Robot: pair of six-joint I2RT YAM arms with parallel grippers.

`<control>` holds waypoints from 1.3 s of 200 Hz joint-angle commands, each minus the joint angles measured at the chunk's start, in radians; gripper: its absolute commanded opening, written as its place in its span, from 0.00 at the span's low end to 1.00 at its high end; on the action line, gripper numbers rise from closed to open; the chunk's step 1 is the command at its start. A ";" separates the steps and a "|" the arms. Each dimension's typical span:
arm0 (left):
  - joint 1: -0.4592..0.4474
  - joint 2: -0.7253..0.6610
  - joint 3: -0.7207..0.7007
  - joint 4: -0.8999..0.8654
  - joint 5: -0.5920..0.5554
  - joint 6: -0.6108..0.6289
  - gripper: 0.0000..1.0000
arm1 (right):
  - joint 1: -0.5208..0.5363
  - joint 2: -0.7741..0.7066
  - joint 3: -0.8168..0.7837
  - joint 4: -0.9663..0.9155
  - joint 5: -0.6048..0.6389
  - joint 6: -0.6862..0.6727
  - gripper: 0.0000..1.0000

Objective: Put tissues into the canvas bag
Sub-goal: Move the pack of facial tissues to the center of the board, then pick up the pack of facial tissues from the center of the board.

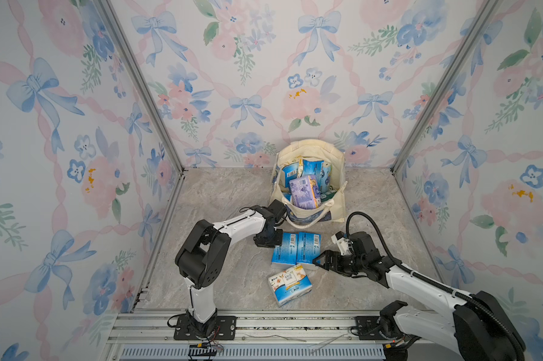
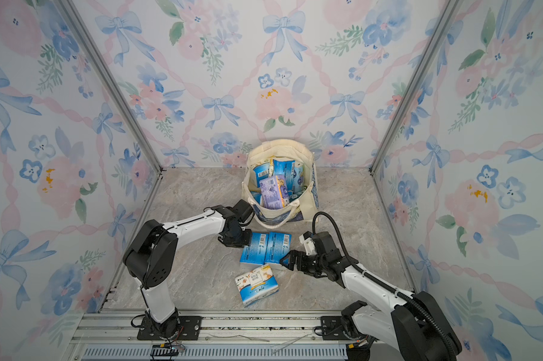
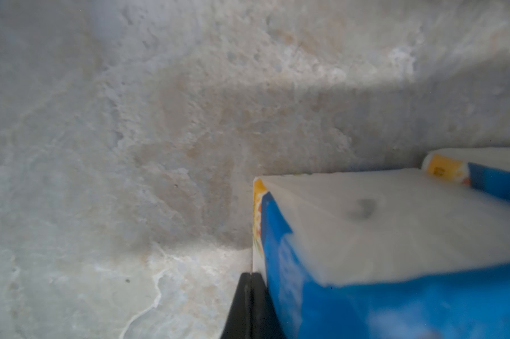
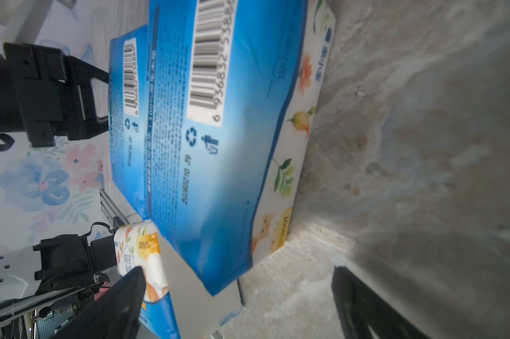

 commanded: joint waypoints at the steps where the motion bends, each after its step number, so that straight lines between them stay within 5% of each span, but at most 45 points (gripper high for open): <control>1: 0.014 -0.059 0.008 -0.023 -0.018 0.029 0.00 | -0.017 0.007 -0.016 0.050 -0.031 0.020 0.99; 65: -0.019 -0.313 -0.106 -0.007 -0.148 0.076 0.00 | -0.055 0.017 -0.028 0.056 -0.033 0.010 0.99; 98: -0.081 -0.379 -0.146 0.177 -0.028 0.128 0.00 | -0.065 0.027 -0.041 0.081 -0.040 0.019 0.99; 182: -0.246 -0.183 -0.047 0.378 0.109 0.193 0.00 | -0.081 0.055 -0.085 0.206 -0.068 0.065 0.99; 260: -0.223 -0.050 -0.006 0.375 0.141 0.146 0.00 | -0.081 0.108 -0.104 0.324 -0.092 0.112 0.99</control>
